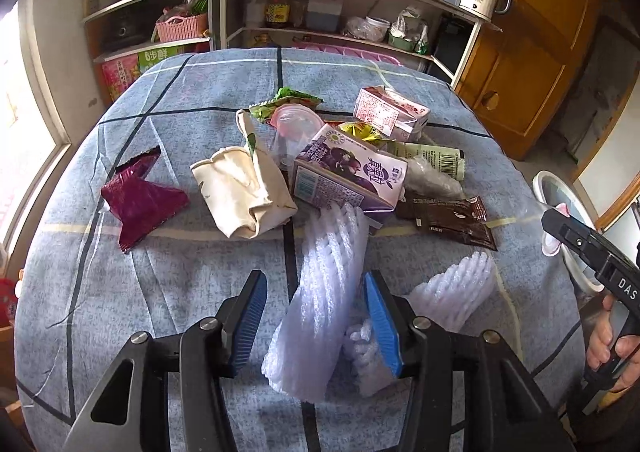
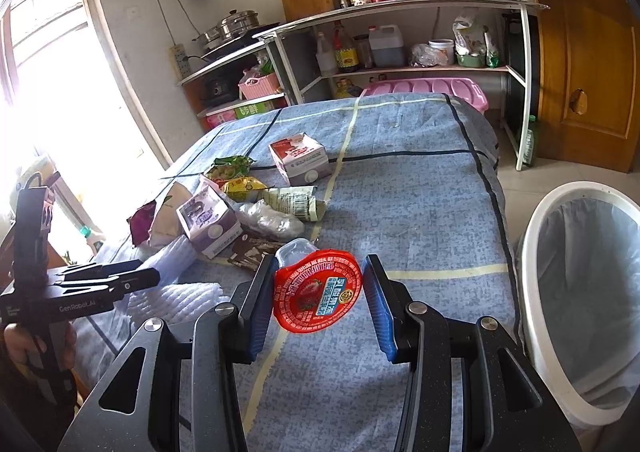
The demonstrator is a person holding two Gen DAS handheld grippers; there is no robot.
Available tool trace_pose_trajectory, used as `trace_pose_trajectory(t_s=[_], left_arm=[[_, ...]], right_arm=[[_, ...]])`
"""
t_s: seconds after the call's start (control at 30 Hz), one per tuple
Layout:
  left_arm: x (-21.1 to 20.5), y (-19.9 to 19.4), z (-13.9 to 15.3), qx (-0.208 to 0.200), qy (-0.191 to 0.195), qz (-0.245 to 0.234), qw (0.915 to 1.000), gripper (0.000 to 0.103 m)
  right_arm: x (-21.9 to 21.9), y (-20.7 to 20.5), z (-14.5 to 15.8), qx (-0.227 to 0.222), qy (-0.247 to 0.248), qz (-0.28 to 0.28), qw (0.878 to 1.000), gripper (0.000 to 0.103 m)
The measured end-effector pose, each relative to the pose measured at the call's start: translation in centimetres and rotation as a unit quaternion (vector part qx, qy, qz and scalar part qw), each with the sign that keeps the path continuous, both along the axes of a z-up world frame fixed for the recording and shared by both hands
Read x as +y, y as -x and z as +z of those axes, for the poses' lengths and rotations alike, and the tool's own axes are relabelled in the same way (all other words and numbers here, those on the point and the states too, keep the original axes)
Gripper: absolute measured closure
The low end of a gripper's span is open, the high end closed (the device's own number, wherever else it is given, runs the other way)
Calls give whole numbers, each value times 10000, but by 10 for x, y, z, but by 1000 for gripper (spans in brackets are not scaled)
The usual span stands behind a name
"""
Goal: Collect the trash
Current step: 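Close the left tool on the white foam net while the right tool grasps the red lid, then carry both items over the bin and open both tools to drop them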
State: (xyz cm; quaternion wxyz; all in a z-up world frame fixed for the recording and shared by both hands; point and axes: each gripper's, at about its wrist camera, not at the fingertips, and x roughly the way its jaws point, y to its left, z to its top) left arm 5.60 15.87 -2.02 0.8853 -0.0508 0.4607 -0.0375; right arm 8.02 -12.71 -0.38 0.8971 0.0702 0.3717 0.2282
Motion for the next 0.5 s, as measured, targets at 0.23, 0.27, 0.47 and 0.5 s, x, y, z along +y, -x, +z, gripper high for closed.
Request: trace_pose_trajectory(t_s=[0.23, 0.27, 0.47, 0.5], left_arm=[[0, 1, 7, -94, 25, 58, 9999, 79], [0, 3, 10, -133, 3, 110, 9999, 79], [-6, 23, 46, -649, 33, 185, 9977, 79], [-9, 24, 52, -720, 73, 151, 9973, 79]], right_arm=[[-4, 0, 2, -29, -37, -30, 10000, 59], [-5, 0, 3, -32, -55, -31, 10000, 59], [-16, 2, 7, -68, -190, -89, 9998, 59], [-18, 3, 8, -84, -217, -93, 9997, 59]])
